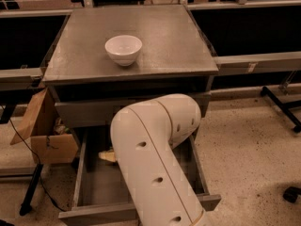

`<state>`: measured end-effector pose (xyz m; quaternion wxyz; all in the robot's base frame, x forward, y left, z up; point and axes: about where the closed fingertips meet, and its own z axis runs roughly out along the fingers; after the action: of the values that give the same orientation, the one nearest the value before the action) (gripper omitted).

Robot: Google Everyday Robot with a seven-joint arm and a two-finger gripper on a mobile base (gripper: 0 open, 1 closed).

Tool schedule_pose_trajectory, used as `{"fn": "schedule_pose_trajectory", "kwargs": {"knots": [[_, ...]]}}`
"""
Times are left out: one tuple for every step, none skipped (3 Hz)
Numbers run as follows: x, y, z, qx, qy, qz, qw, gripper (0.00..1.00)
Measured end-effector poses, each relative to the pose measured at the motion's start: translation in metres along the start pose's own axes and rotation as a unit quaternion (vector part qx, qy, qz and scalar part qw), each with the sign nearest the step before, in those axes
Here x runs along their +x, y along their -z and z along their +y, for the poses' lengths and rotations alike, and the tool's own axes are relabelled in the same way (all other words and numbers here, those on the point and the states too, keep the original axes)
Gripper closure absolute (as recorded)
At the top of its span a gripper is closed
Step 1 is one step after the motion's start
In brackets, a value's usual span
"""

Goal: Pick green can from middle drawer and place on counter

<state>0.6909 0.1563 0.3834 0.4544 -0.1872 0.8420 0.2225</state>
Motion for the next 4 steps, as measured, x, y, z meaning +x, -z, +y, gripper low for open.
{"fn": "schedule_pose_trajectory", "kwargs": {"knots": [[-0.002, 0.000, 0.002, -0.004, 0.004, -0.009, 0.9999, 0.00], [-0.005, 0.001, 0.002, -0.006, 0.005, -0.021, 0.9997, 0.00], [-0.007, 0.001, 0.005, -0.022, 0.008, -0.029, 0.9993, 0.00], [-0.010, 0.003, 0.013, -0.064, 0.030, -0.032, 0.9970, 0.00]]}}
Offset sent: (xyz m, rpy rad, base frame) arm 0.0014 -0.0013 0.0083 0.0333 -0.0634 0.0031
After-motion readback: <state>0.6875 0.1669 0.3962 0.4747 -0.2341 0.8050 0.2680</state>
